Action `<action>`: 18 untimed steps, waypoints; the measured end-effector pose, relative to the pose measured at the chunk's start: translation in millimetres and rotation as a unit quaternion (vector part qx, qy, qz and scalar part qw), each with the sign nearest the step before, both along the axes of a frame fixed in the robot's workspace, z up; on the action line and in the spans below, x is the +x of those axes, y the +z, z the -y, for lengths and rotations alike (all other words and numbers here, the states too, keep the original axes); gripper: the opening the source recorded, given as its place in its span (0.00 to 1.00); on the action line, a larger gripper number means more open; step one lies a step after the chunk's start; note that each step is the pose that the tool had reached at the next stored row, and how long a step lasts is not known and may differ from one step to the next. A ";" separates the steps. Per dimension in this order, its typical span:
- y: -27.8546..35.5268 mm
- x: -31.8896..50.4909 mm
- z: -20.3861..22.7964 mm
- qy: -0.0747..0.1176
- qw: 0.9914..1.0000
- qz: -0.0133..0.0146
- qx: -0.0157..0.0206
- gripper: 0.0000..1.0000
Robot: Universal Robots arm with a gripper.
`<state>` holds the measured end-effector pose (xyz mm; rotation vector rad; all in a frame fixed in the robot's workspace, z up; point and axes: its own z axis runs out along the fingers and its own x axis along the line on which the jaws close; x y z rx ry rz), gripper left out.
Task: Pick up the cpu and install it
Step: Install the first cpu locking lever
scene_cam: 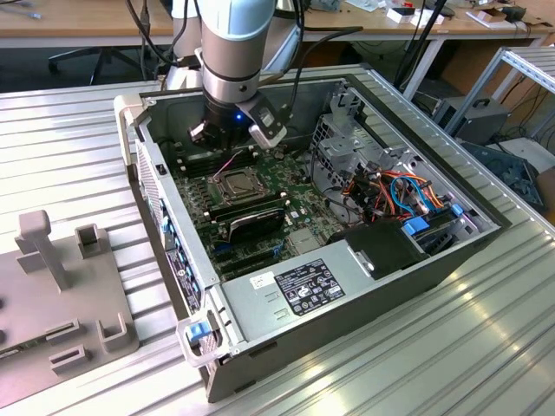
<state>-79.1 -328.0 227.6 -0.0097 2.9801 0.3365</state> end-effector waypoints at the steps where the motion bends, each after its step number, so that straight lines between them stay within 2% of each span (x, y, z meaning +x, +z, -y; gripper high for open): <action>1: 0.0 0.0 0.2 0.000 1.000 0.000 0.000 0.11; 11: -1.4 0.8 1.1 0.000 1.000 0.000 0.000 0.11; 18: -6.3 6.2 1.9 0.000 1.000 0.000 0.000 0.11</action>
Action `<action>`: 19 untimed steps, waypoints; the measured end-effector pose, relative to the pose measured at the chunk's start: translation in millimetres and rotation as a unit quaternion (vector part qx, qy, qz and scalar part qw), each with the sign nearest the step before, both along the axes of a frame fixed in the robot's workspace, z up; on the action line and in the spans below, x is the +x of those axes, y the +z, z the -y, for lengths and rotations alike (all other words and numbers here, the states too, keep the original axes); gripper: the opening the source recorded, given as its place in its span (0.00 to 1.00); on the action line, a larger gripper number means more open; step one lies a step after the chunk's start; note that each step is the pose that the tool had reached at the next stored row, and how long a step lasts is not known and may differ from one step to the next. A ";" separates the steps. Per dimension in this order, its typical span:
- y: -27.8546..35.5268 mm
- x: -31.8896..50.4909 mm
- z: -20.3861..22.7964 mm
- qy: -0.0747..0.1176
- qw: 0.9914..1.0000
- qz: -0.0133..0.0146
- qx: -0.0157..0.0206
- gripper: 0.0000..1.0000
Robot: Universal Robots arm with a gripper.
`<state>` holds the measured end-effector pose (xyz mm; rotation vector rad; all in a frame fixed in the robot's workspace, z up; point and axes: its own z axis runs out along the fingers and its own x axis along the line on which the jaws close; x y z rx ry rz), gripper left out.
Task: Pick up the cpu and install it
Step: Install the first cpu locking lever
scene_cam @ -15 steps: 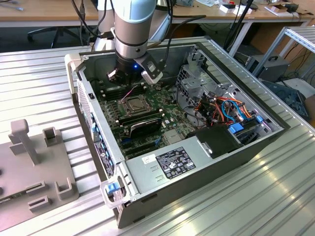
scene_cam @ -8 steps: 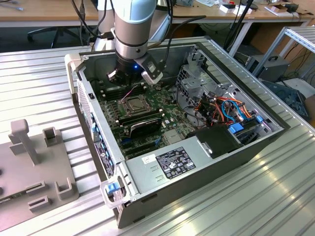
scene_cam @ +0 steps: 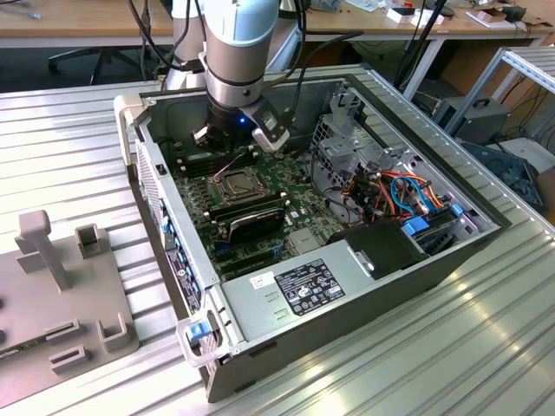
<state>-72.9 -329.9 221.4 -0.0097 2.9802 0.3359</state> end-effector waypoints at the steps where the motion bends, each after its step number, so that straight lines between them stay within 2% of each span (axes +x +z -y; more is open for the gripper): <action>1: -0.6 0.7 0.1 0.000 1.000 0.000 0.000 0.11; 2: -8.8 4.3 0.9 0.000 1.000 0.000 0.000 0.11; 3: -11.4 5.0 0.9 0.000 1.000 0.000 0.000 0.11; 4: -11.9 7.2 0.9 0.000 1.000 -0.001 -0.002 0.11; 5: -13.9 8.8 0.8 0.000 1.000 -0.001 -0.007 0.11; 10: -18.0 9.2 0.8 0.000 1.000 -0.001 -0.020 0.11; 12: -20.2 9.3 0.7 0.000 1.000 -0.001 -0.027 0.11; 15: -21.5 9.5 0.1 0.000 0.999 -0.001 -0.034 0.11; 17: -22.4 9.6 -1.9 0.000 0.999 -0.002 -0.041 0.11; 19: -22.4 9.6 -3.6 0.000 0.999 -0.002 -0.043 0.11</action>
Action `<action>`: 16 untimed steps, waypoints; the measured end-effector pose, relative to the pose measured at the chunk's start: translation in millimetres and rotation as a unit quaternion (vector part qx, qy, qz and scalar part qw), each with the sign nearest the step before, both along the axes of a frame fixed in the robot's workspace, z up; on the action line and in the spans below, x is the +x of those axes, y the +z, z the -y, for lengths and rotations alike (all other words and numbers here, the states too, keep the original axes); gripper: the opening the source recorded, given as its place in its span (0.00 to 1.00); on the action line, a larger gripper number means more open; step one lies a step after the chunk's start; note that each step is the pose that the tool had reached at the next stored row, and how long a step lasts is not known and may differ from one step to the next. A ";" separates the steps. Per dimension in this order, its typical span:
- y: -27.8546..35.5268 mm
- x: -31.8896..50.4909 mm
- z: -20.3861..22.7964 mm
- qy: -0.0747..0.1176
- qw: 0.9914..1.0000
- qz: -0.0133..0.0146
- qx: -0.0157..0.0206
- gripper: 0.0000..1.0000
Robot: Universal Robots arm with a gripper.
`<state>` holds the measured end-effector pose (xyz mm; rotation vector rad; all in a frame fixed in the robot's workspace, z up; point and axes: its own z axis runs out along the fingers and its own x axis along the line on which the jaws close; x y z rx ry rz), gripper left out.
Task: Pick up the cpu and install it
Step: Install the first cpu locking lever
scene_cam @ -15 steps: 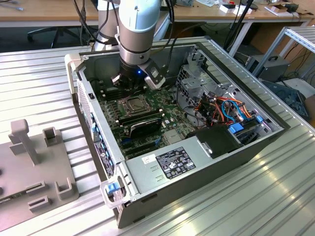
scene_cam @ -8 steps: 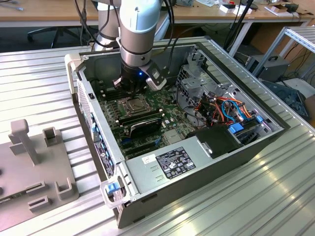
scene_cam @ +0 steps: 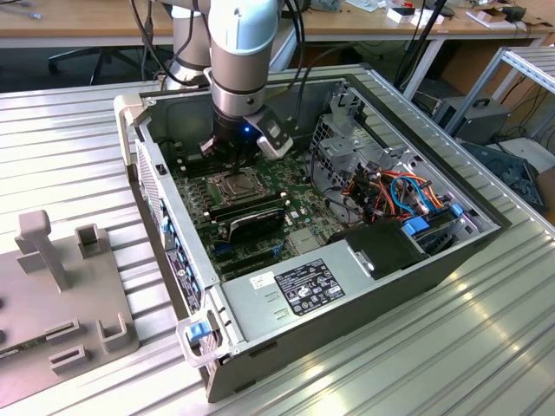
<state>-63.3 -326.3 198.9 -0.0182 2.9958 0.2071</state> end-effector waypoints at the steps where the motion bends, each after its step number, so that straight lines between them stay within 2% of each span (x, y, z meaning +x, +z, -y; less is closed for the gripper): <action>1: 0.0 0.0 -1.2 0.000 1.000 0.000 -0.001 0.11; 16: -0.2 0.0 -1.9 0.000 1.000 0.000 -0.003 0.11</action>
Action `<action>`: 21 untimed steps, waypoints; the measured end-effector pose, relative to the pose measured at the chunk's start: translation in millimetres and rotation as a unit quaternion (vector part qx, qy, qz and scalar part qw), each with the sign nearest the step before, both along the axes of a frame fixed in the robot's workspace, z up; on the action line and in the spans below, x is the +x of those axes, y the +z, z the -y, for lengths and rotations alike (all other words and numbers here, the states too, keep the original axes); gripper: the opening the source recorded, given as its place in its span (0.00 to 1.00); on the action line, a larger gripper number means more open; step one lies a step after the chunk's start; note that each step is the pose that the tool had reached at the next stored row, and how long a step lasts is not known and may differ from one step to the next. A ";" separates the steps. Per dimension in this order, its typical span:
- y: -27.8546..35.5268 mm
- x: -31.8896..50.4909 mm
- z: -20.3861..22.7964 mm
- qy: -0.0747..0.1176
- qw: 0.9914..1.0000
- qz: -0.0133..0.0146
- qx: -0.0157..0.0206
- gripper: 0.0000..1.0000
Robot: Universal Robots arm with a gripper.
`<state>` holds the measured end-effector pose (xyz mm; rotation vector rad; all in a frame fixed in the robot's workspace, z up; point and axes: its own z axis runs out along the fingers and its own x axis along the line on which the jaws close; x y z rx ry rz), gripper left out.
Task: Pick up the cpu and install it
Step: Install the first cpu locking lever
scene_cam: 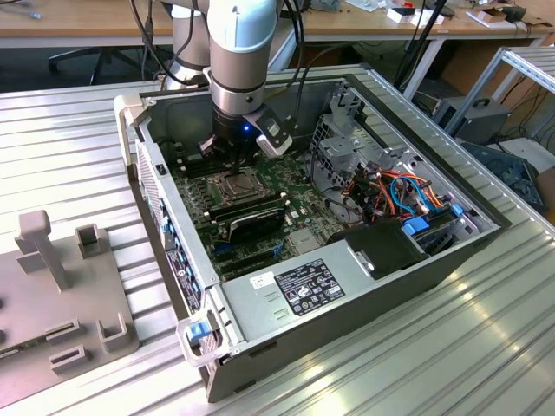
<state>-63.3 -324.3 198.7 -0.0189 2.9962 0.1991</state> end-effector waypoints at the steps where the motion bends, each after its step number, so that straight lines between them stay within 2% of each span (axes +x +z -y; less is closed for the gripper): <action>1: 0.0 0.0 0.0 0.000 1.000 0.000 0.000 0.11; 6: 0.0 0.0 0.0 0.000 1.000 0.000 0.000 0.11; 10: 3.0 0.1 -0.3 0.000 1.000 0.000 0.001 0.11; 12: 5.0 0.0 0.0 0.000 1.000 0.000 0.000 0.11; 16: 5.3 0.0 0.0 0.000 1.000 0.000 0.000 0.11; 18: 8.1 -0.1 0.0 0.000 1.000 0.000 0.000 0.11; 21: 16.5 0.0 0.0 0.000 1.000 0.000 0.000 0.11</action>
